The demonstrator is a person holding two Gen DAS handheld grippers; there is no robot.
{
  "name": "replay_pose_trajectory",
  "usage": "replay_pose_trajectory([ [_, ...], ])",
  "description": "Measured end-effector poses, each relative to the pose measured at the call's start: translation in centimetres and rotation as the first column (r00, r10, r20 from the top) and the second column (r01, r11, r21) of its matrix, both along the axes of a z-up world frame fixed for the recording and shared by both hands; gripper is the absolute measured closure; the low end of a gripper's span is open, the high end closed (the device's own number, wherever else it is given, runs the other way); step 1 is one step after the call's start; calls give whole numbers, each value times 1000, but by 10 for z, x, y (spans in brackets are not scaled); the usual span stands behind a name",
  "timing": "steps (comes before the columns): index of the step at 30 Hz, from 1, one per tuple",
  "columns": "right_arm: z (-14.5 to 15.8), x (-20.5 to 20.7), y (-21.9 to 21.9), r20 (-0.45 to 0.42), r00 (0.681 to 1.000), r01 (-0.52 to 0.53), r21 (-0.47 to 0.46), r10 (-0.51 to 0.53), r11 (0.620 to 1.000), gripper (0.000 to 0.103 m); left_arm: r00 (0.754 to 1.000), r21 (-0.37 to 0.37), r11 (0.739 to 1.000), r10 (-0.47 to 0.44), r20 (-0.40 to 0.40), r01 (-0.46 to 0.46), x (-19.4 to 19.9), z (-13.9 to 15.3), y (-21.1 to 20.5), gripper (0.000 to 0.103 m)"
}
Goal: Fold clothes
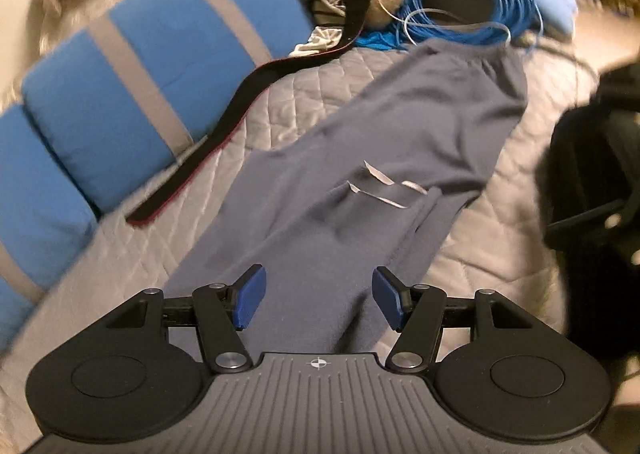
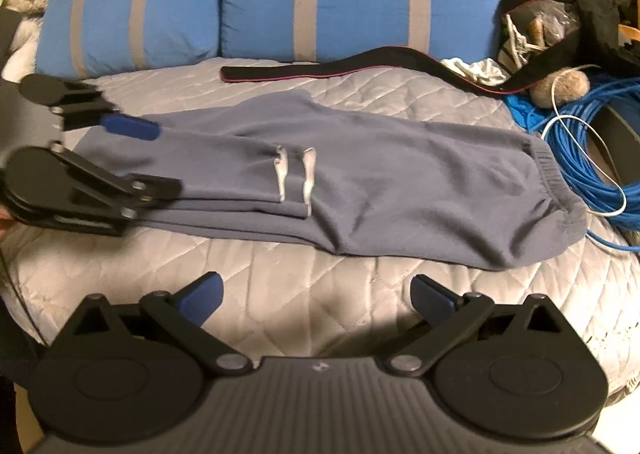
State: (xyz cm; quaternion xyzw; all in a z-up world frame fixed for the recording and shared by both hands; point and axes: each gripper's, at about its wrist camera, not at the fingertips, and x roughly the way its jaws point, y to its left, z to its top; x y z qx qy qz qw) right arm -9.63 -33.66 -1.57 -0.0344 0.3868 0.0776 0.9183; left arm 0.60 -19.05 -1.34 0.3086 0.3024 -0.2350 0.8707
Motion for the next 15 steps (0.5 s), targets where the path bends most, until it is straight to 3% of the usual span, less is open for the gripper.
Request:
replay_pose_trajectory([
  [8,-6,4,-8,-18,999,27,26,-27,999,0,996,38,995,-90,-5,91,1,-22,-22,46],
  [15,-14,11,-19,-46,997,55,40,-54,998,0,999,30,999,-35,-29,36,12,-33,-25,55],
])
